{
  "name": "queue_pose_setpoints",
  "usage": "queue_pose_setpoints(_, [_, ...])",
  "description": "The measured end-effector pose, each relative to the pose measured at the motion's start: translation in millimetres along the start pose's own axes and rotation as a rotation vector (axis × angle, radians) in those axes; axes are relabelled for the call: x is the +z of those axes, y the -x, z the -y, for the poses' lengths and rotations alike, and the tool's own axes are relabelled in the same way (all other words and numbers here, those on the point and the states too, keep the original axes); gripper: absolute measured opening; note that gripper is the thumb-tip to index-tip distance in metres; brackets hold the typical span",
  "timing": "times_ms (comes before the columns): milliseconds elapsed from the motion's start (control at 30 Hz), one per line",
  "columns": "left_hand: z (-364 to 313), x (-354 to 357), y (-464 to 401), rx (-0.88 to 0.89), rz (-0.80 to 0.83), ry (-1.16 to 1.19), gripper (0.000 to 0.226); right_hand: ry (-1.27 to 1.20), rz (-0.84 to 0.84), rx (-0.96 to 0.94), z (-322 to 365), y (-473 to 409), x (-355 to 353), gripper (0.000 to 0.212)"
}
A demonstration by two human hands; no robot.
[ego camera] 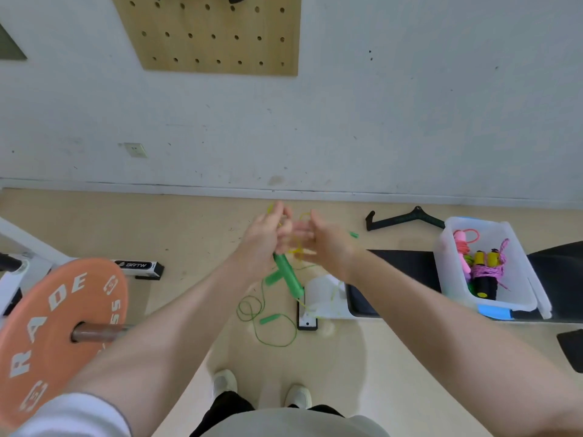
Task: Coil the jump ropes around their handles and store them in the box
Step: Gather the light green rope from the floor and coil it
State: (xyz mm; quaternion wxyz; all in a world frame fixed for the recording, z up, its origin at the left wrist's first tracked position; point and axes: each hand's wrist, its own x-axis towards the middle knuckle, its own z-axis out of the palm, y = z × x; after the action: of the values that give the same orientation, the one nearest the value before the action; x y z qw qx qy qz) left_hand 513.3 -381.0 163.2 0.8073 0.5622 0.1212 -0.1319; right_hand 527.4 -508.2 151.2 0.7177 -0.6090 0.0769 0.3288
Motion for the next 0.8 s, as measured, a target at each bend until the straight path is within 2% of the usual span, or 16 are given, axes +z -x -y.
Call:
queue_pose_setpoints(33, [-7.9,1.2,-2.7,-0.006,-0.007,0.109,0.034,0.077,0.033,0.013,-7.2,2.3,1.5,0.047])
queue_pose_setpoints(100, [-21.1,3.6,-6.6,0.006,-0.036,0.176,0.034,0.122,0.079,-0.008,-13.4,6.9,3.1,0.041])
queue_pose_setpoints(200, [-34.8,2.9,-11.8,0.049,-0.085,0.119,0.034,0.229,0.079,-0.12,-12.8,14.4,-3.8,0.027])
queue_pose_setpoints(267, [-40.1,-2.8,-15.2,0.061,-0.129,0.062,0.034,0.327,0.042,-0.173,-11.9,17.0,-12.0,0.029])
queue_pose_setpoints(333, [-39.0,-11.3,-18.6,0.056,-0.166,-0.035,0.034,0.287,-0.01,-0.148,-11.3,18.5,-19.5,0.029])
queue_pose_setpoints(400, [-30.9,-16.4,-19.7,-0.019,-0.18,-0.136,0.035,0.12,-0.034,-0.103,-7.9,17.9,-22.4,0.027])
queue_pose_setpoints(500, [-17.0,-11.0,-12.3,-0.24,-0.076,-0.183,0.042,-0.215,-0.062,-0.152,6.7,15.4,-14.5,0.026])
queue_pose_setpoints(567, [-12.5,-4.2,-5.6,-0.315,0.041,-0.217,0.05,-0.287,-0.092,-0.18,16.9,16.3,-6.1,0.024])
queue_pose_setpoints(633, [-10.9,0.1,-3.0,-0.311,0.123,-0.195,0.06,-0.248,-0.072,-0.173,23.4,17.2,1.2,0.021])
queue_pose_setpoints(700, [-12.8,1.7,-1.8,-0.301,0.137,-0.176,0.066,-0.116,-0.073,-0.179,26.6,17.0,6.1,0.018])
queue_pose_setpoints(800, [-17.5,1.8,-0.6,-0.298,0.131,-0.192,0.068,0.102,-0.194,-0.201,30.0,17.7,7.6,0.016])
